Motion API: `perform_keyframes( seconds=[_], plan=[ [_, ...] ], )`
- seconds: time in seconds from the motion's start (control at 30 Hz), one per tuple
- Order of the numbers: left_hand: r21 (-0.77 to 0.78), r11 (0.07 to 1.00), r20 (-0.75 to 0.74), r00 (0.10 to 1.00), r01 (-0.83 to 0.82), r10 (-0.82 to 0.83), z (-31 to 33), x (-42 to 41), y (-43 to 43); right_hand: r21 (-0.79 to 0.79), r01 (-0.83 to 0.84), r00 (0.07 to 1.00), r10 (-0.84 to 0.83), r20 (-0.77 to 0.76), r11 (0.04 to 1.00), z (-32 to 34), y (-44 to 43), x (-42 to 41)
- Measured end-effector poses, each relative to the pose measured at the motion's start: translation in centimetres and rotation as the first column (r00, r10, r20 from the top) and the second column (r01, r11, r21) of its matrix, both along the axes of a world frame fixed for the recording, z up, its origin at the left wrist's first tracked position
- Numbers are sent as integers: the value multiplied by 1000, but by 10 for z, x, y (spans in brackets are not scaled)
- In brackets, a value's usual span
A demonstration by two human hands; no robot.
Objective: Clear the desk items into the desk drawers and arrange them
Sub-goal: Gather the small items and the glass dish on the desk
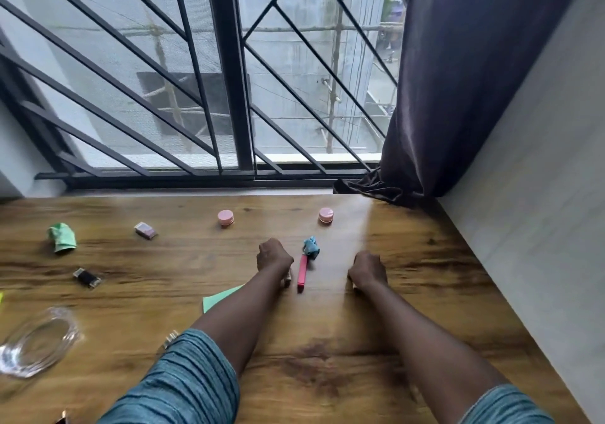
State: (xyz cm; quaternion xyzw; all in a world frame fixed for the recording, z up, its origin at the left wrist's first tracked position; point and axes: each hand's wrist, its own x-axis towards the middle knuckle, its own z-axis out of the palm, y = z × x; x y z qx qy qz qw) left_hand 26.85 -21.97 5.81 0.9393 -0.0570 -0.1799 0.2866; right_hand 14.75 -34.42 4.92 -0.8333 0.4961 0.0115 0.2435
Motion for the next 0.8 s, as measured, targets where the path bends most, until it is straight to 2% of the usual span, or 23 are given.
perform_keyframes(
  seconds=[0.2, 0.4, 0.57, 0.67, 0.8],
  plan=[
    [-231, 944, -122, 970, -235, 212, 2, 3, 35, 30, -61, 988, 56, 142, 998, 6, 23, 9],
    [-433, 807, -158, 916, -401, 370, 13, -5, 85, 33, -192, 939, 173, 297, 981, 15, 81, 39],
    [-479, 717, -138, 850, -506, 508, 21, -6, 153, 52, -355, 879, 314, 359, 934, 18, 146, 68],
    [-472, 699, -97, 819, -538, 565, 27, -1, 199, 97, -405, 859, 342, 380, 909, 25, 186, 78],
    [-495, 608, -86, 732, -621, 676, 31, 12, 278, 145, -494, 822, 406, 398, 857, 35, 252, 94]
  ],
)
